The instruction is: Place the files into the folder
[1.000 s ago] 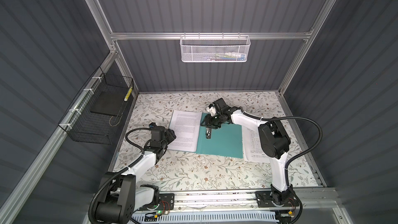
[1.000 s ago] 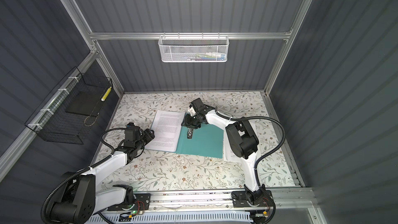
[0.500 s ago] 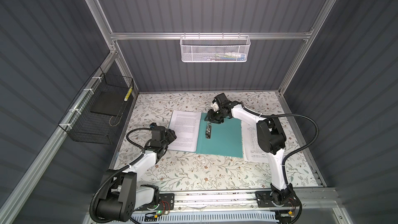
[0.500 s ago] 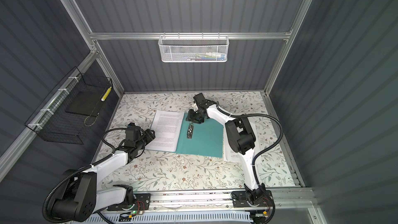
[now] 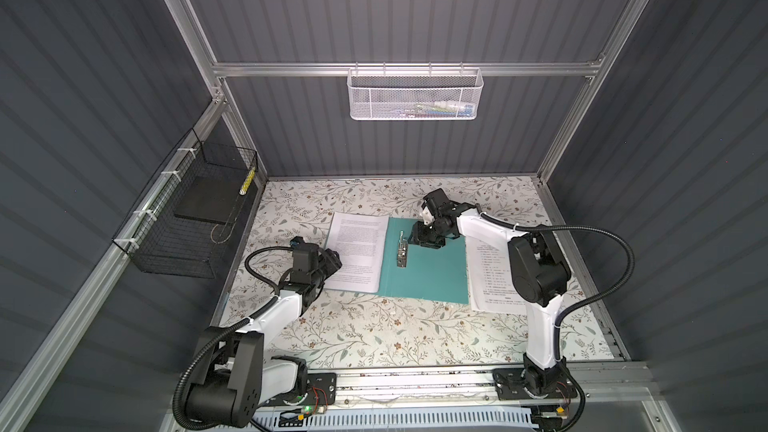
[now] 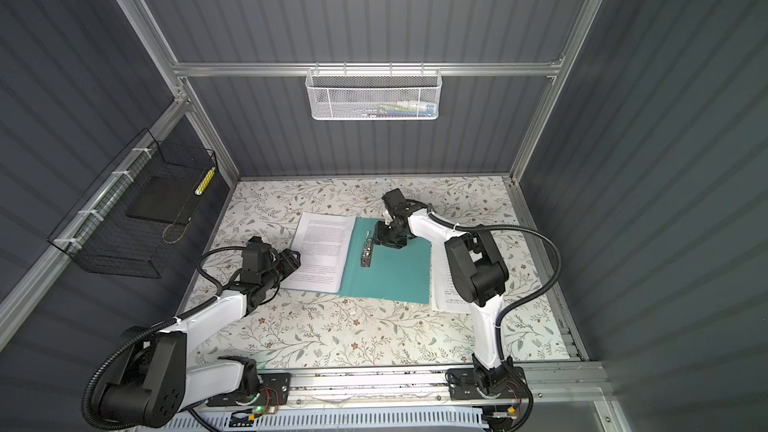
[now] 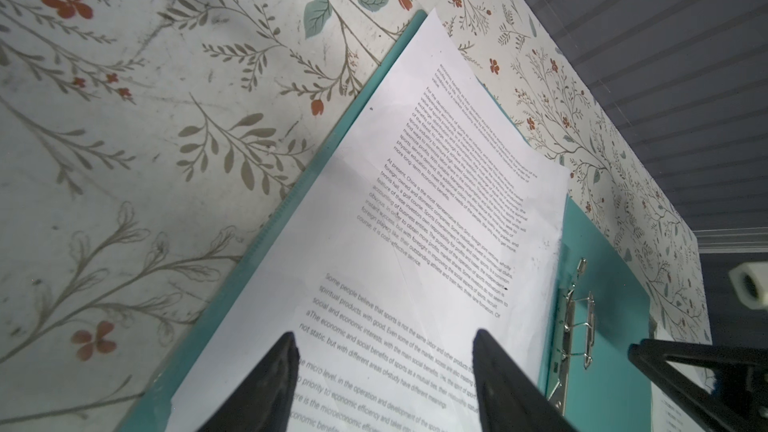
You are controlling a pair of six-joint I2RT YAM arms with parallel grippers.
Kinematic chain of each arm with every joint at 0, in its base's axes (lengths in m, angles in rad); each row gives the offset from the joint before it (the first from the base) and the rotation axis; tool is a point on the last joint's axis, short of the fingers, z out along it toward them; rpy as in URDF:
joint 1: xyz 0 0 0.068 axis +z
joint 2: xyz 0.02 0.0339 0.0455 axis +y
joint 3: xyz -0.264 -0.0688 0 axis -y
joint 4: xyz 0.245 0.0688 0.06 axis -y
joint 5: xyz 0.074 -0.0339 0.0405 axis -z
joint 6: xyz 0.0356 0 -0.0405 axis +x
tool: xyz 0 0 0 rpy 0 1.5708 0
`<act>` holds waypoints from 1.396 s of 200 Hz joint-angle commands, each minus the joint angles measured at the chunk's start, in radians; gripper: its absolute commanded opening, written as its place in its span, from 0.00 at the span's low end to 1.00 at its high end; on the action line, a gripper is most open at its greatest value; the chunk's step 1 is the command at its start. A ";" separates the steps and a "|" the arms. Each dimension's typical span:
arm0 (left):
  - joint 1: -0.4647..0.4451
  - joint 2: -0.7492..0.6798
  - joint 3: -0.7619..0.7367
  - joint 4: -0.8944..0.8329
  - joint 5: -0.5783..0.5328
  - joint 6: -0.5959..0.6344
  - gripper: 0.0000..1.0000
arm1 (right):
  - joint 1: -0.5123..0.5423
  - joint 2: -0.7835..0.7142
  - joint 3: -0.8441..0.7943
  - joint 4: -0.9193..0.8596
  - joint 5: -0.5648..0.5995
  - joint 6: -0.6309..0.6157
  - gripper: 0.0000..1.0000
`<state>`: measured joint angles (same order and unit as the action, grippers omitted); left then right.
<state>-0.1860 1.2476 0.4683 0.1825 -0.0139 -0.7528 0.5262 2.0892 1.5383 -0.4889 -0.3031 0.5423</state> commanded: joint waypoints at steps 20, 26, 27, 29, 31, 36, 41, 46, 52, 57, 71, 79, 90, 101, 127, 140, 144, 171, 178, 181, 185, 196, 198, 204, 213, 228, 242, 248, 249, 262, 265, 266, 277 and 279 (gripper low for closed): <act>0.006 0.016 -0.001 0.031 0.020 0.008 0.67 | 0.026 0.066 0.108 -0.026 -0.021 0.001 0.51; 0.006 0.018 -0.002 0.033 0.021 0.006 0.67 | 0.029 0.077 0.125 -0.033 -0.024 -0.002 0.51; 0.006 0.019 -0.002 0.034 0.021 0.006 0.67 | 0.029 0.079 0.127 -0.033 -0.023 -0.002 0.51; 0.006 0.019 -0.002 0.035 0.020 0.006 0.67 | 0.030 0.083 0.131 -0.035 -0.023 -0.003 0.51; 0.006 0.019 -0.002 0.035 0.020 0.006 0.67 | 0.032 0.086 0.136 -0.036 -0.024 -0.004 0.51; 0.006 0.021 -0.003 0.038 0.020 0.007 0.67 | 0.034 0.093 0.147 -0.040 -0.023 -0.005 0.51; 0.006 0.021 -0.005 0.039 0.021 0.007 0.67 | 0.037 0.103 0.157 -0.044 -0.024 -0.006 0.51; 0.006 0.022 -0.006 0.041 0.021 0.008 0.67 | 0.038 0.112 0.172 -0.050 -0.024 -0.007 0.51; 0.006 0.022 -0.008 0.042 0.022 0.008 0.67 | 0.041 0.122 0.187 -0.056 -0.057 -0.008 0.51; 0.006 0.021 -0.008 0.042 0.022 0.007 0.67 | 0.043 0.132 0.202 -0.061 -0.065 -0.007 0.51; 0.006 0.022 -0.011 0.041 0.023 0.013 0.67 | 0.051 0.159 0.244 -0.077 -0.073 -0.009 0.51; 0.006 0.021 -0.011 0.038 0.023 0.017 0.67 | 0.056 0.172 0.267 -0.085 -0.073 -0.010 0.51; 0.006 0.020 -0.010 0.035 0.023 0.025 0.67 | 0.062 0.190 0.296 -0.092 -0.076 -0.010 0.51; 0.006 0.021 -0.007 0.030 0.024 0.030 0.67 | 0.068 0.209 0.329 -0.107 -0.083 -0.011 0.51; 0.006 0.007 -0.008 0.020 0.022 0.034 0.67 | 0.066 0.179 0.322 -0.123 -0.015 -0.018 0.51; 0.006 0.008 -0.007 0.021 0.024 0.037 0.67 | 0.063 0.127 0.269 -0.103 0.021 -0.021 0.51; 0.006 0.011 -0.007 0.021 0.026 0.037 0.67 | 0.061 0.113 0.253 -0.098 0.026 -0.023 0.52; 0.006 0.041 -0.005 0.044 0.040 0.036 0.67 | 0.060 0.039 0.165 -0.086 0.048 -0.026 0.53; 0.006 0.049 -0.007 0.052 0.046 0.034 0.67 | 0.060 0.027 0.138 -0.076 0.051 -0.023 0.54; 0.006 0.052 -0.008 0.056 0.047 0.031 0.67 | 0.061 0.022 0.130 -0.072 0.050 -0.020 0.54; 0.006 0.055 -0.009 0.060 0.050 0.031 0.67 | 0.060 0.020 0.122 -0.071 0.051 -0.018 0.54; 0.006 0.063 -0.014 0.070 0.054 0.028 0.67 | 0.060 0.023 0.111 -0.069 0.046 -0.016 0.55; 0.006 0.065 -0.014 0.070 0.055 0.028 0.67 | 0.060 0.026 0.110 -0.069 0.045 -0.015 0.55; 0.006 0.067 -0.016 0.072 0.056 0.026 0.67 | 0.060 0.033 0.109 -0.071 0.044 -0.012 0.55; 0.006 0.069 -0.016 0.071 0.058 0.029 0.67 | 0.061 0.042 0.110 -0.070 0.045 -0.011 0.56; 0.006 0.062 -0.016 0.064 0.057 0.030 0.67 | 0.061 0.055 0.112 -0.062 0.042 -0.008 0.56; 0.006 0.053 -0.016 0.056 0.054 0.035 0.67 | 0.060 0.071 0.121 -0.060 0.039 -0.004 0.56; 0.006 0.049 -0.014 0.053 0.054 0.036 0.67 | 0.060 0.079 0.125 -0.055 0.033 -0.005 0.56; 0.006 0.049 -0.014 0.053 0.054 0.036 0.67 | 0.060 0.080 0.126 -0.055 0.032 -0.005 0.56; 0.006 0.046 -0.013 0.046 0.054 0.039 0.69 | 0.060 0.097 0.138 -0.057 0.026 -0.001 0.56; 0.006 0.045 -0.013 0.046 0.054 0.038 0.70 | 0.060 0.101 0.143 -0.055 0.023 -0.001 0.56; 0.006 0.044 -0.013 0.046 0.055 0.038 0.70 | 0.060 0.103 0.144 -0.054 0.023 0.000 0.56; 0.006 0.041 -0.014 0.045 0.055 0.040 0.73 | 0.062 0.117 0.156 -0.057 0.019 -0.001 0.56; 0.006 0.041 -0.014 0.045 0.055 0.041 0.73 | 0.062 0.121 0.160 -0.058 0.020 -0.002 0.56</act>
<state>-0.1860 1.3090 0.4625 0.2329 0.0280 -0.7353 0.5854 2.1647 1.6650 -0.5388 -0.2741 0.5377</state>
